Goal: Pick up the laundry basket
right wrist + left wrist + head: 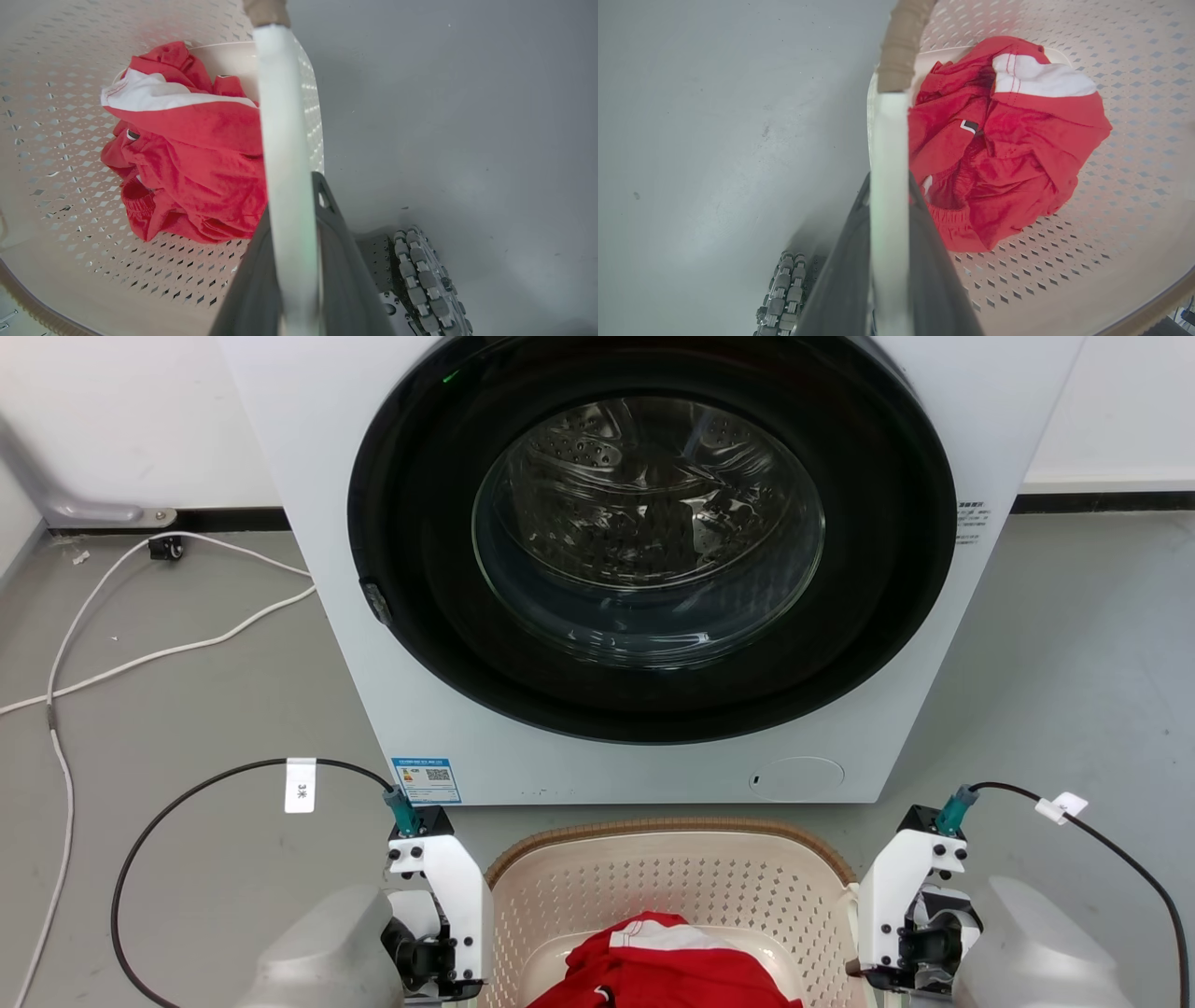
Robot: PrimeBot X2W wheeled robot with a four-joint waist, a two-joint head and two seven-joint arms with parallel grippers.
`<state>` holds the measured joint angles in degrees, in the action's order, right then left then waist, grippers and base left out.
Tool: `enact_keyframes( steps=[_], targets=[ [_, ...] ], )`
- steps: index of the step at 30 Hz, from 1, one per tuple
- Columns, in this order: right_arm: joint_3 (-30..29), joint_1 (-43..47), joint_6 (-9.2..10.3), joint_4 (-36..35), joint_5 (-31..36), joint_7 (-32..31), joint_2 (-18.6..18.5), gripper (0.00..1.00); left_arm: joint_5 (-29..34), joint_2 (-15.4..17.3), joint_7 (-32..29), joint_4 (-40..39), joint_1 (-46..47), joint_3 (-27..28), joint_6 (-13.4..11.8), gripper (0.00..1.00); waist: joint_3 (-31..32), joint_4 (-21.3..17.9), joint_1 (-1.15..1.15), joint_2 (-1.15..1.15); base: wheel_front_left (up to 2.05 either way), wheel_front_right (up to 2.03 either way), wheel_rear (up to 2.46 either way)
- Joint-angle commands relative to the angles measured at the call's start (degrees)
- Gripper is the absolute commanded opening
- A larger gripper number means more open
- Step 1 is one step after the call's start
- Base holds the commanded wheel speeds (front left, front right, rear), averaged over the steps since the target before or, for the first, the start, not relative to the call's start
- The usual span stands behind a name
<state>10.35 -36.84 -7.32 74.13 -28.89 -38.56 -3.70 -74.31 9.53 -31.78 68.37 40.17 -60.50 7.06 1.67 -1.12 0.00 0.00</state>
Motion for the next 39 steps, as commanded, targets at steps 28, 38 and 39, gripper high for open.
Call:
enact_keyframes(
  steps=[28,38,39],
  targets=[
    [-3.1,-0.1,-0.3,-0.5,0.8,-1.3,1.3,0.0,-1.6,-1.5,-0.5,-0.1,0.0,-0.8,0.7,0.0,0.1,0.3,0.0,0.0,0.0,0.0,0.0],
    [-2.4,0.2,-0.3,-0.5,0.1,-1.8,1.4,0.0,-2.0,-1.5,-0.5,0.0,-0.7,-0.9,0.7,0.0,0.2,0.4,0.0,0.0,0.0,0.0,0.0],
    [-2.4,0.2,-0.3,-0.5,0.1,-1.9,1.4,0.0,-2.0,-1.5,-0.5,0.0,-0.6,-1.0,0.7,0.0,0.1,0.4,0.0,0.0,0.0,0.0,0.0]
  ],
)
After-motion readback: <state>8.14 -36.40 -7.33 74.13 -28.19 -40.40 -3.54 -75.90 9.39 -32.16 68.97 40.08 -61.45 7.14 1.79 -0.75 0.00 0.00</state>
